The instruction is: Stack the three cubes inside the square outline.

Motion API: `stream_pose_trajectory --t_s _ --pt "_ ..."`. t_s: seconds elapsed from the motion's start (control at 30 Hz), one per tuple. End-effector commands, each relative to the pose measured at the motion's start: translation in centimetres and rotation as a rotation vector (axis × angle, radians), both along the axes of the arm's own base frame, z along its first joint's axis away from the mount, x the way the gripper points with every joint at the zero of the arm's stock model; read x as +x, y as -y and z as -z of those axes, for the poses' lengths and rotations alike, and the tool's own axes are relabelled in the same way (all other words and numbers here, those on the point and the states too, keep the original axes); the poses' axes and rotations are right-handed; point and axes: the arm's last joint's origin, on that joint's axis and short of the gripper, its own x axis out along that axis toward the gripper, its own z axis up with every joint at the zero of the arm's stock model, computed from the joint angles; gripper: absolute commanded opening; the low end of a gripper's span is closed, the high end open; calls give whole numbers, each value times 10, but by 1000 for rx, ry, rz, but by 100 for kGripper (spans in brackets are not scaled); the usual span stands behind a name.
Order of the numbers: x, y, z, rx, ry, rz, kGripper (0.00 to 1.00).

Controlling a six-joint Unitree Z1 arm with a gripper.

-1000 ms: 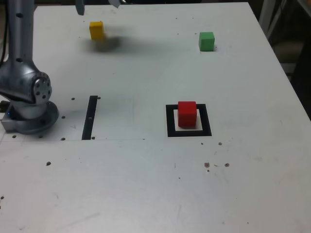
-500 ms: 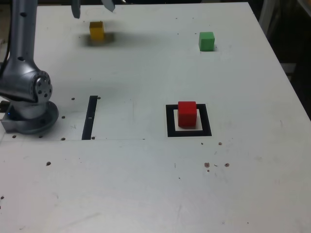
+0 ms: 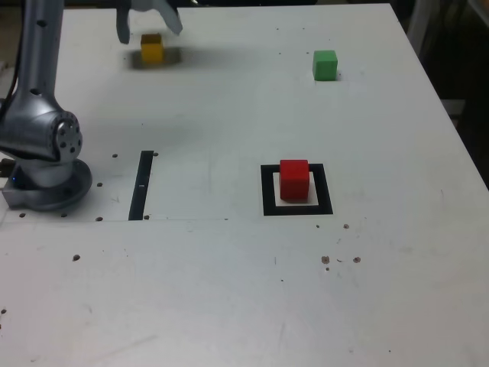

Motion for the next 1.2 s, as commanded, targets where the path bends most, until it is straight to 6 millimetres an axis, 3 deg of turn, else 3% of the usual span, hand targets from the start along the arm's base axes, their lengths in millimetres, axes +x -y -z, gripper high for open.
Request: stream_pose_trajectory --t_s 0.0,0.2,0.7,0.83,1.07,1.17 --pt "0 -2 5 -3 -4 -5 97" --pt "0 -5 12 -8 -14 -12 95" --pt "6 -5 14 -4 -41 -13 78" --pt "8 -5 14 -2 -42 -18 69" --pt "12 -7 11 5 1 4 38" --pt "14 -7 11 0 24 16 33"
